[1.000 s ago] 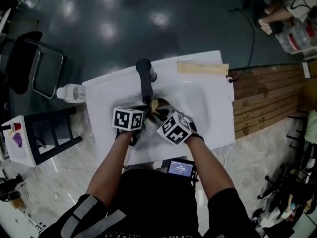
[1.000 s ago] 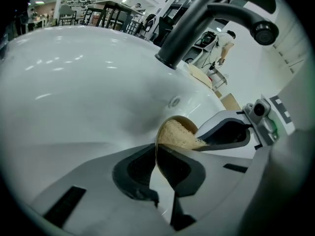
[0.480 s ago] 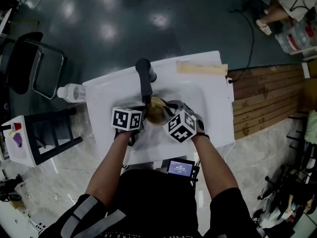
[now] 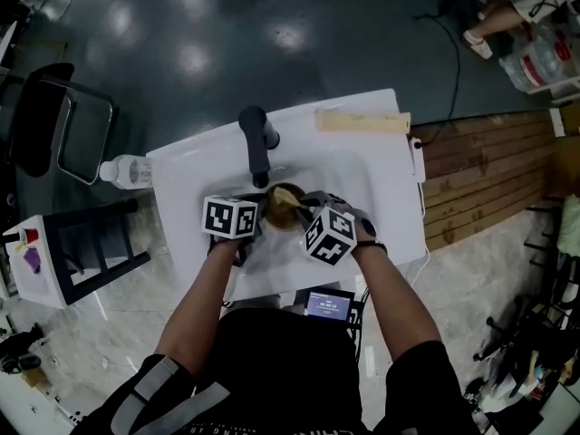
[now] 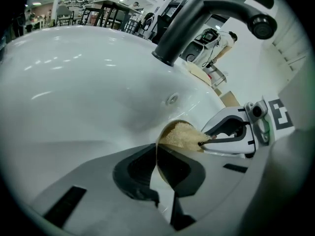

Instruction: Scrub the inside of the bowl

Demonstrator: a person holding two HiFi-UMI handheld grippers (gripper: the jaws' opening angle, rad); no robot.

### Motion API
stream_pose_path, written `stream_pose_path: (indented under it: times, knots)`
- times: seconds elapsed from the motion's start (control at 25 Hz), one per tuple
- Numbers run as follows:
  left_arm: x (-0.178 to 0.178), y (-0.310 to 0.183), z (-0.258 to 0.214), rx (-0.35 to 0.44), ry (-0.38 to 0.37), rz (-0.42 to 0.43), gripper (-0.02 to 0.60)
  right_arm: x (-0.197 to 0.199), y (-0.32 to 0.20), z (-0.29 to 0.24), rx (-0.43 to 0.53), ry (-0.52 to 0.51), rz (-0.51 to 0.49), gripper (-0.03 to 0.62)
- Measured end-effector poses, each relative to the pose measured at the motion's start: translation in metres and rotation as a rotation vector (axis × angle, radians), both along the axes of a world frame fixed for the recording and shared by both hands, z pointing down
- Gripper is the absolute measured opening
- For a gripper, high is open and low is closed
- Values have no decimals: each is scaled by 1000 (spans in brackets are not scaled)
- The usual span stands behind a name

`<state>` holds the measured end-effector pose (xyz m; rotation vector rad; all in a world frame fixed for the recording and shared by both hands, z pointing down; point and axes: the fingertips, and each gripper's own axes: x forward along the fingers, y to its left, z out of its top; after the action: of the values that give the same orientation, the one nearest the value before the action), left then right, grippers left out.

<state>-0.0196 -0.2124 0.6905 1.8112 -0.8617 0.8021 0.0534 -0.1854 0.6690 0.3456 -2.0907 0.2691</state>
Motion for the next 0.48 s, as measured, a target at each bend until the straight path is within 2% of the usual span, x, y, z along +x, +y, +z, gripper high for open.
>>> stream_pose_path:
  times: [0.48]
  knots:
    - [2,0,2,-16,4,-26,17,-32,46,17,-153,32,-197,40]
